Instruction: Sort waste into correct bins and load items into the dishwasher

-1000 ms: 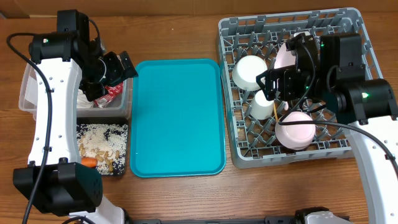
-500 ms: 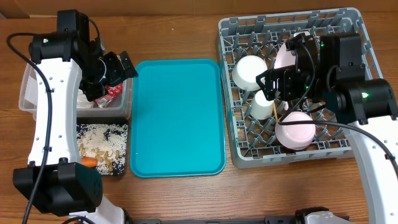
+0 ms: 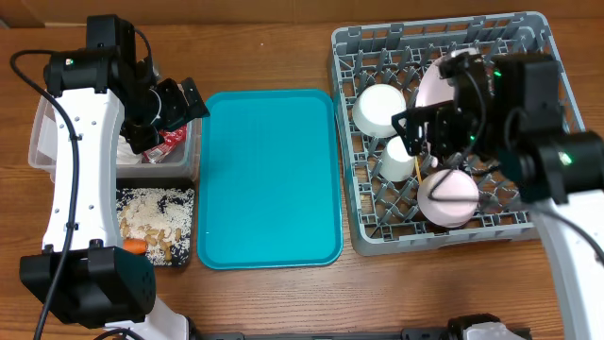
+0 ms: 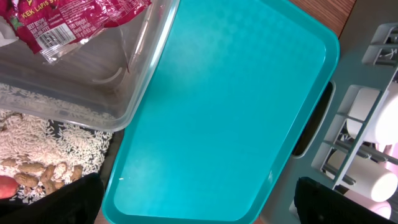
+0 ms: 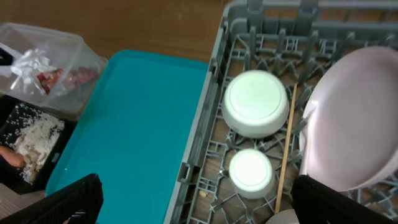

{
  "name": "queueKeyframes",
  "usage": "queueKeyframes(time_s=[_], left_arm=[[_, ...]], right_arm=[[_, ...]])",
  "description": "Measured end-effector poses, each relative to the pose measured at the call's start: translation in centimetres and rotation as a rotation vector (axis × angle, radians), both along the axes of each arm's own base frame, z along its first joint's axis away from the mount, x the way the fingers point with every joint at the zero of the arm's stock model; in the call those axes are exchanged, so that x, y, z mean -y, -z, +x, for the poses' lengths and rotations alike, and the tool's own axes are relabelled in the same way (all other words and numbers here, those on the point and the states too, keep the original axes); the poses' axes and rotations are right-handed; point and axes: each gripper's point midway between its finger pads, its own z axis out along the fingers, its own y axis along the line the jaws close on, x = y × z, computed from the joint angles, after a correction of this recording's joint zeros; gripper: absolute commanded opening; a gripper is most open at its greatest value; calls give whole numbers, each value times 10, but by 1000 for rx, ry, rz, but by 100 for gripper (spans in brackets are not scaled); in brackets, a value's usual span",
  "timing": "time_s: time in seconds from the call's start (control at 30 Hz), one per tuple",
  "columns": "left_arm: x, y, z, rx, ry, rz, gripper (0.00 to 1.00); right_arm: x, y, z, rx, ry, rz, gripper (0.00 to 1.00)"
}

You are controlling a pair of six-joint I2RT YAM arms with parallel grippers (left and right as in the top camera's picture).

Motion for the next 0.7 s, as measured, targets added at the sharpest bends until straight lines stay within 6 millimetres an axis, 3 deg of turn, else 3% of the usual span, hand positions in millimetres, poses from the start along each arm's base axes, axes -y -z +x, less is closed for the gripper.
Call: queueKeyframes(time_s=[0.2, 0.4, 0.6, 0.7], left_arm=[[0, 0, 0, 0, 0, 0, 100], [0, 0, 0, 0, 0, 0, 100], [0, 0, 0, 0, 0, 0, 100], [0, 0, 0, 0, 0, 0, 100]], right_arm=[[13, -67, -50, 236, 28, 9, 100], [31, -116, -116, 461, 75, 15, 100], [41, -126, -166, 607, 96, 31, 100], [43, -124, -178, 664, 97, 42, 100]])
